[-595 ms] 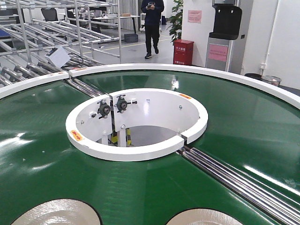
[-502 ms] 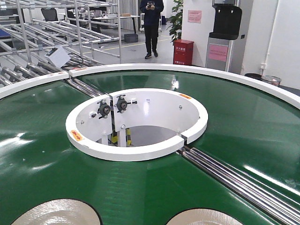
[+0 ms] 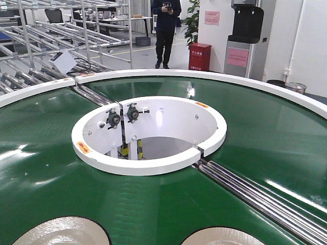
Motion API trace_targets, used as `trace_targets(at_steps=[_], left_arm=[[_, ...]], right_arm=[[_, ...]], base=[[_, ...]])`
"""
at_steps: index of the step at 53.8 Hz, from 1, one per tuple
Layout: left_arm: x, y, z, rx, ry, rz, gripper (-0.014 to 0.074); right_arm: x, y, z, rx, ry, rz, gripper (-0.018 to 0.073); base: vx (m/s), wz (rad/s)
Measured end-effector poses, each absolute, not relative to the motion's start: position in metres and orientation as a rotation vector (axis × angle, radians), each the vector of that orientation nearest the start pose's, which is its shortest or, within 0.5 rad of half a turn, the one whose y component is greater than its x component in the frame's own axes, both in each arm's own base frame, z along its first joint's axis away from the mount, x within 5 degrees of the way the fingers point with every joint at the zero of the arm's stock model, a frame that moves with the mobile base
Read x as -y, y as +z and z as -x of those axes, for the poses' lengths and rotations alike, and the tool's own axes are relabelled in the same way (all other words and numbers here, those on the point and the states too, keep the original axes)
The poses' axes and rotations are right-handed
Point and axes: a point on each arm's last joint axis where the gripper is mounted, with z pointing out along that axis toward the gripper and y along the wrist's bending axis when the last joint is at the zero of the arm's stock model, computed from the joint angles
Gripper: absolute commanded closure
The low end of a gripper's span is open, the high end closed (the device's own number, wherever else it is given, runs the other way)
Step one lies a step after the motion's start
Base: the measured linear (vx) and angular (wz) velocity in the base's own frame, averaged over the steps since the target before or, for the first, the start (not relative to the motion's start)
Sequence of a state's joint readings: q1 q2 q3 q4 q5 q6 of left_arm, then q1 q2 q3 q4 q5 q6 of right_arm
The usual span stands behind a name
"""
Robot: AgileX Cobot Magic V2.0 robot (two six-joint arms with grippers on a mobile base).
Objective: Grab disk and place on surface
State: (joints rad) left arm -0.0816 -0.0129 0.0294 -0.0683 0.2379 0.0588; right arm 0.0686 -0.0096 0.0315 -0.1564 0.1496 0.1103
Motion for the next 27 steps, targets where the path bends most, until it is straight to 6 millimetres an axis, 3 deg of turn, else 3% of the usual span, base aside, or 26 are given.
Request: trace_targets(at_steps=[12,27], left_arm=[[0.006,0.184,-0.055,-1.720,-0.067,-0.087,0.0604],[0.004,0.212,-0.055,-1.409,-0.056,-0.059,0.0604]], right_arm=[[-0.002,0.190,-0.057,-1.652,-0.001,0.076,0.0568],[-0.002,0.190,-0.057,-1.652,0.000,0.075,0.0568]], base=[[0.00,0.00],[0.00,0.00]])
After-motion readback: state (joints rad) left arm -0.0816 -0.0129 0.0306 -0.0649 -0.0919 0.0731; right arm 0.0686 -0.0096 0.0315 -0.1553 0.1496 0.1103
